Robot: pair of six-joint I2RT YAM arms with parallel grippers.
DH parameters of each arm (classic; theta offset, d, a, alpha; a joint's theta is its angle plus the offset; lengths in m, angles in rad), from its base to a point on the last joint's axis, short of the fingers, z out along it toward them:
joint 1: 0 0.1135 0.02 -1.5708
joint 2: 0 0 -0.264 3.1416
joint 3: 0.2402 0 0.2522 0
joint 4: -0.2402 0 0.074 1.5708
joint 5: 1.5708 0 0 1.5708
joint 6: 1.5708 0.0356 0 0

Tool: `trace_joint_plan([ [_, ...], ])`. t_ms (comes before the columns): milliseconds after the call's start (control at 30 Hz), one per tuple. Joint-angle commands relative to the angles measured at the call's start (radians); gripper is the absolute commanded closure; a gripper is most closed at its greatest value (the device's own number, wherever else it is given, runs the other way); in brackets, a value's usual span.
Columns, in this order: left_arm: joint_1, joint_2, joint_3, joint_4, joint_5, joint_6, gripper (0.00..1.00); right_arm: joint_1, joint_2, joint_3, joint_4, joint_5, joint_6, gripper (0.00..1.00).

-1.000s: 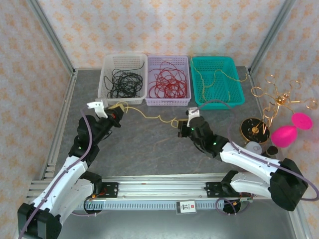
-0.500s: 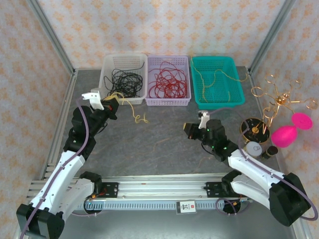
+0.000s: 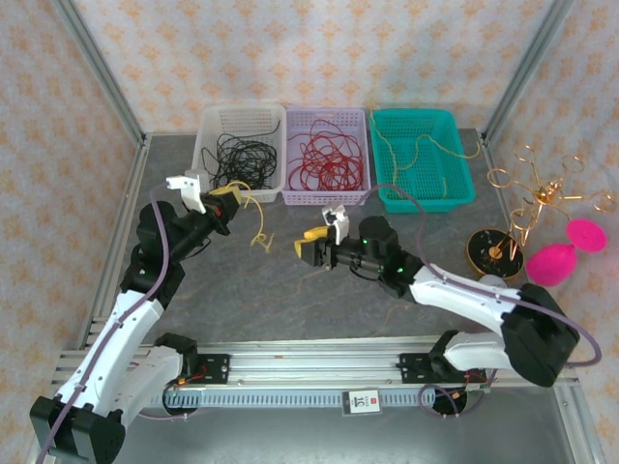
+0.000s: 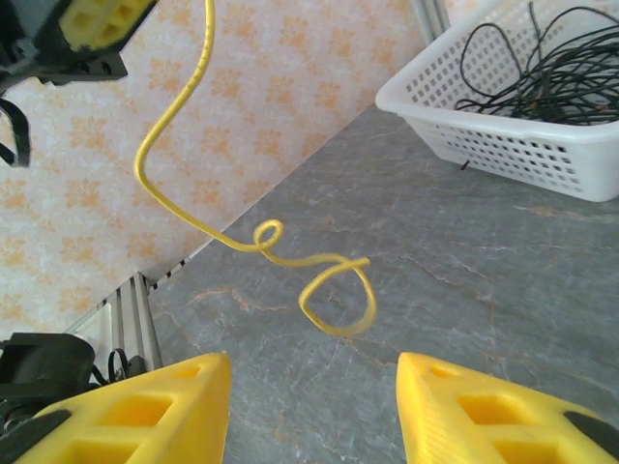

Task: Untangle the cables

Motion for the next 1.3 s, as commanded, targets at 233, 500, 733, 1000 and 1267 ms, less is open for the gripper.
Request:
trace_joint_plan([
  [233, 0.000, 0.018, 0.047, -0.020, 0.028, 0.004, 1.00, 0.077, 0.190, 0.121, 0.126, 0.046, -0.006, 0.47],
  [500, -0.003, 0.020, 0.044, -0.014, 0.034, -0.003, 1.00, 0.076, 0.305, 0.167, 0.142, 0.132, 0.048, 0.53],
  [733, -0.005, 0.021, 0.044, -0.025, 0.036, 0.004, 1.00, 0.076, 0.374, 0.219, 0.160, 0.104, 0.097, 0.53],
  [1000, -0.007, 0.013, 0.056, -0.026, 0.038, 0.004, 1.00, 0.066, 0.434, 0.252, 0.112, 0.230, 0.152, 0.82],
  [1267, -0.008, -0.001, 0.081, -0.060, 0.000, 0.031, 1.00, 0.039, 0.443, 0.208, 0.128, 0.261, 0.193, 1.00],
])
